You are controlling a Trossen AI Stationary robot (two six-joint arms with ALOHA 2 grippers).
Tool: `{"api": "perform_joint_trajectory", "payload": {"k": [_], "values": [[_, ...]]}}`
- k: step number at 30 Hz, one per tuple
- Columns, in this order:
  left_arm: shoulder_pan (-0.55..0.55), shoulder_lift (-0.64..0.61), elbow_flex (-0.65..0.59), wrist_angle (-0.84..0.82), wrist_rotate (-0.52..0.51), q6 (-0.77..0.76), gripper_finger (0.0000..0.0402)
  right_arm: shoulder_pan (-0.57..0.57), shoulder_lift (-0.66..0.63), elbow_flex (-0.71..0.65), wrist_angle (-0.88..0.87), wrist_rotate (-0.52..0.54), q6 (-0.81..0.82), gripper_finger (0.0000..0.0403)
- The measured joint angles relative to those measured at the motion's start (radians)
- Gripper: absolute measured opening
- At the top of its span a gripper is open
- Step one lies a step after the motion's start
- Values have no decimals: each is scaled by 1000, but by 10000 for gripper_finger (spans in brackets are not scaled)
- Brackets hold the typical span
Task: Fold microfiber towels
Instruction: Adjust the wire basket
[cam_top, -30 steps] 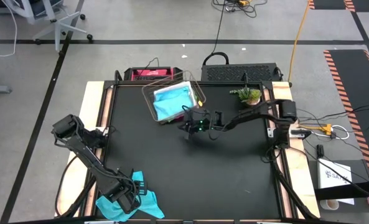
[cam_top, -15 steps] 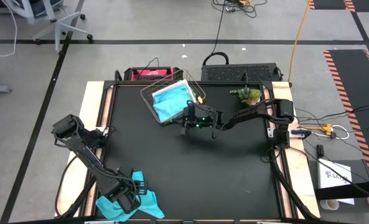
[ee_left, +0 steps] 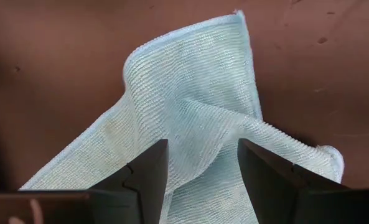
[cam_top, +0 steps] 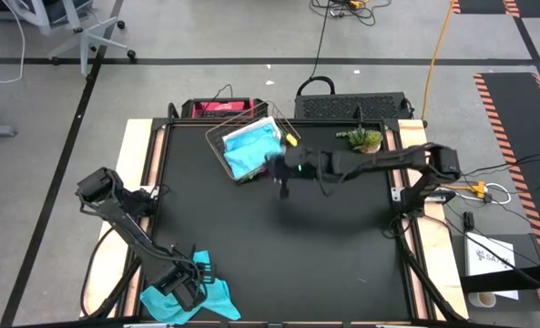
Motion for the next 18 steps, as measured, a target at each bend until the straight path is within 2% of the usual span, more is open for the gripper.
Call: {"api": "perform_joint_trajectory", "payload": {"k": [4,11,18], "values": [[13,0,0,0,-10,24,195,-97,0,79,-148,0,-42,0],[36,0,0,-1,-62,58,195,-246,12,83,-245,-98,40,0],[40,0,0,0,-62,80,195,-324,41,82,-337,-107,41,0]]}}
